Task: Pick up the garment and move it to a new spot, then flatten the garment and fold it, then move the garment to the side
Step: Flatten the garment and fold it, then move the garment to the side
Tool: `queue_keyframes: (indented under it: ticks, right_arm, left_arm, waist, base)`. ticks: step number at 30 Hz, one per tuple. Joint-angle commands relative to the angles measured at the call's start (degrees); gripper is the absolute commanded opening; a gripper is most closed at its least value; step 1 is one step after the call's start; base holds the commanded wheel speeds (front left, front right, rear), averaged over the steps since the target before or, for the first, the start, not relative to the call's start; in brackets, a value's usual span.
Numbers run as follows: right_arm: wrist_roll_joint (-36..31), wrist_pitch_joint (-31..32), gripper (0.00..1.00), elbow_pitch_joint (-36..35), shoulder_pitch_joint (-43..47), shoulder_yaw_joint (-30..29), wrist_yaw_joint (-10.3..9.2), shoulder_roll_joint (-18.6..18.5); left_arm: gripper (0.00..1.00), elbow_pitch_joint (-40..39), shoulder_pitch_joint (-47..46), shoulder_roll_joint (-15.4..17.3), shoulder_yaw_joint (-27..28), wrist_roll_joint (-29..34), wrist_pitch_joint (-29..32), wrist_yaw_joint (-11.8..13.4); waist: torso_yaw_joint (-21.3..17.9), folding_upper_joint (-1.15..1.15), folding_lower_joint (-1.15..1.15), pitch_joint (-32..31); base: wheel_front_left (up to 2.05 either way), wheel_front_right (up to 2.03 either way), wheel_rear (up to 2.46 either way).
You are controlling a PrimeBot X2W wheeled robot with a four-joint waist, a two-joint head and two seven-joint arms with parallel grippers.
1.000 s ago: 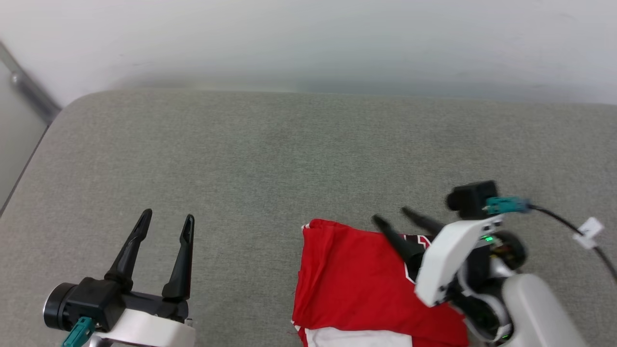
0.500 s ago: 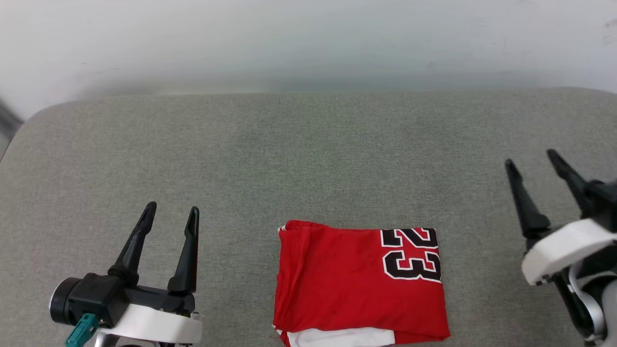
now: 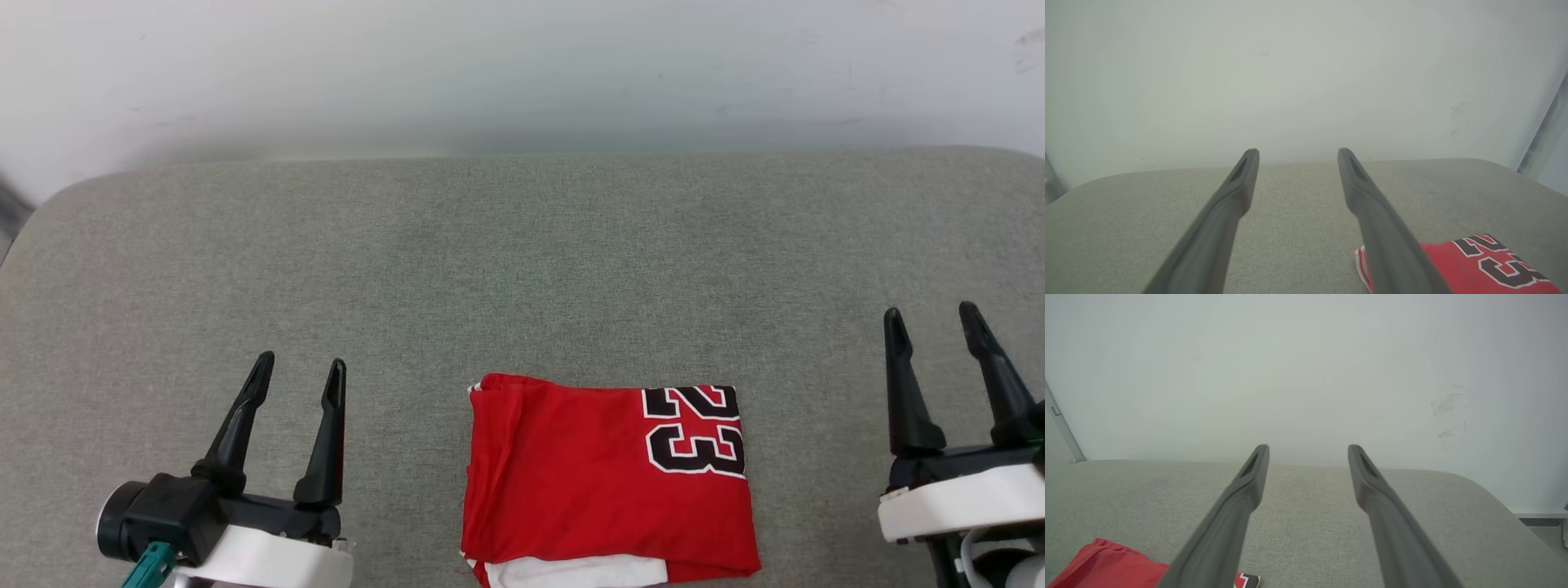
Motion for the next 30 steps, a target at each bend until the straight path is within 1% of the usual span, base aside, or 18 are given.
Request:
queue_keyframes:
  ticks: [1, 6, 12, 15, 18, 20, 22, 26, 30]
  right_arm:
    - [-0.5, -0.5, 1.0, 0.1, 1.1, 0.3, -0.02, 0.4]
    - [-1.2, -1.2, 1.0, 0.6, 1.8, 1.1, -0.02, 1.5]
    - [-1.3, -0.7, 1.0, 0.6, 2.1, 1.5, -0.02, 1.9]
    - [-0.5, 0.2, 1.0, 0.5, 2.2, 1.7, -0.02, 1.9]
    - [1.5, 2.7, 1.0, 0.0, 2.8, 2.0, -0.02, 2.1]
    - [2.2, 6.2, 1.0, -0.6, 3.3, 2.4, -0.02, 1.6]
    - [3.6, 11.7, 1.0, -1.6, 3.7, 3.6, -0.02, 0.7]
    - [6.8, 27.0, 1.0, -4.7, 4.9, 5.5, -0.01, -1.3]
    - [8.7, 41.8, 1.0, -8.1, 4.0, 5.5, -0.01, -2.1]
  left_arm:
    - [1.0, -0.5, 0.2, 0.1, 0.2, 0.3, -0.1, -0.1]
    - [1.0, -1.4, 0.3, -0.2, 0.7, 0.5, -0.1, -0.1]
    - [1.0, -1.7, 0.1, -0.6, 0.8, 1.1, -0.1, -0.1]
    - [1.0, -1.6, 0.0, -0.6, 0.8, 1.3, -0.1, -0.1]
    - [1.0, -1.5, -0.1, -0.6, 0.6, 1.4, -0.1, -0.1]
    - [1.0, -1.7, -0.4, -0.6, 0.6, 1.5, -0.1, -0.1]
    - [1.0, -2.4, -0.9, -0.7, 0.7, 1.8, -0.1, -0.1]
    - [1.0, -3.5, -1.6, -1.1, 1.1, 2.1, -0.1, -0.1]
    - [1.0, -3.5, -2.6, -1.1, 0.5, 2.4, -0.1, -0.1]
  waist:
    - [0.0, 0.0, 0.0, 0.0]
    - [0.3, 0.0, 0.0, -0.2]
    - [0.7, 0.0, 0.0, -0.1]
    - [0.8, 0.0, 0.0, -0.1]
    - [0.9, 0.0, 0.0, 0.1]
    - [1.1, 0.0, 0.0, 0.5]
    - [1.3, 0.0, 0.0, 1.0]
    - [1.5, 0.0, 0.0, 2.6]
    - [2.2, 0.0, 0.0, 4.5]
  base:
    - [0.0, 0.0, 0.0]
    - [0.0, 0.0, 0.0]
    - [0.0, 0.0, 0.0]
    - [0.0, 0.0, 0.0]
    - [0.0, 0.0, 0.0]
    - [0.0, 0.0, 0.0]
    - [0.0, 0.0, 0.0]
    - [0.0, 0.0, 0.0]
    - [0.0, 0.0, 0.0]
